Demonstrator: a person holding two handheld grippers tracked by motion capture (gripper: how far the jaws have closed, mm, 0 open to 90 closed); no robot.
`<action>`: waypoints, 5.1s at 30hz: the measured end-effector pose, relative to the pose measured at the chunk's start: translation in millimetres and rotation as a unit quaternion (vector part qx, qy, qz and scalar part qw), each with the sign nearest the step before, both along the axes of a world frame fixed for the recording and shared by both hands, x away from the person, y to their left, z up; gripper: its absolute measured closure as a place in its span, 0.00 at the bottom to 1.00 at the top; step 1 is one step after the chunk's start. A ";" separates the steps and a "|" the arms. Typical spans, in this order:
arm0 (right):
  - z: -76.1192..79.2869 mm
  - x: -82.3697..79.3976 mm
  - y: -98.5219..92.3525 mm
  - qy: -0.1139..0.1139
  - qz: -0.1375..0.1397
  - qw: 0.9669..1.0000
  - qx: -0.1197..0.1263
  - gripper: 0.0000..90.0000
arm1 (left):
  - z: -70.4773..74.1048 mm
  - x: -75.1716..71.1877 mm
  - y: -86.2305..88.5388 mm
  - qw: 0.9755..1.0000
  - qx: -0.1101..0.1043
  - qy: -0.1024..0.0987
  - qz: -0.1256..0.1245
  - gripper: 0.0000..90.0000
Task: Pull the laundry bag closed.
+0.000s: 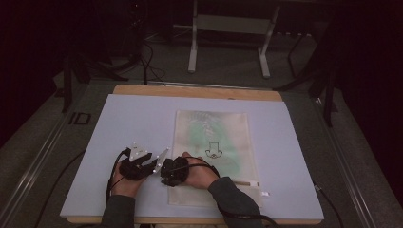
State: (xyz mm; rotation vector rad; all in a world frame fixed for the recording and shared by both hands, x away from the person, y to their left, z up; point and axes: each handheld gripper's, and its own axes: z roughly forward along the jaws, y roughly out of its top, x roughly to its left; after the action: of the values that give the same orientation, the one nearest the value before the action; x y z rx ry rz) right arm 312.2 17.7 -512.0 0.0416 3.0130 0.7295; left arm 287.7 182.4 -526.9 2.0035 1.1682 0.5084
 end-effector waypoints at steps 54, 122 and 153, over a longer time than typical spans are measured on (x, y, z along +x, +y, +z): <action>-2.2 -1.0 -46.5 0.034 -0.036 0.997 0.054 0.91 | 2.9 -9.5 -15.2 0.998 -0.026 0.018 -0.060 0.78; -5.3 -12.0 -64.3 0.003 -0.049 0.997 0.062 0.92 | -7.8 -4.8 -40.5 0.986 -0.034 0.091 -0.133 1.00; -1.7 -16.5 -79.3 -0.017 -0.040 0.998 0.037 0.91 | -7.5 -5.0 -40.7 0.987 -0.032 0.090 -0.132 1.00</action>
State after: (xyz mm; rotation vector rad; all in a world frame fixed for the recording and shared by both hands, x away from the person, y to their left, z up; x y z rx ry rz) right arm 295.7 -61.6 -513.7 0.1503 2.9323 0.8265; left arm 282.7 141.8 -534.5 2.1417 0.9877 0.1563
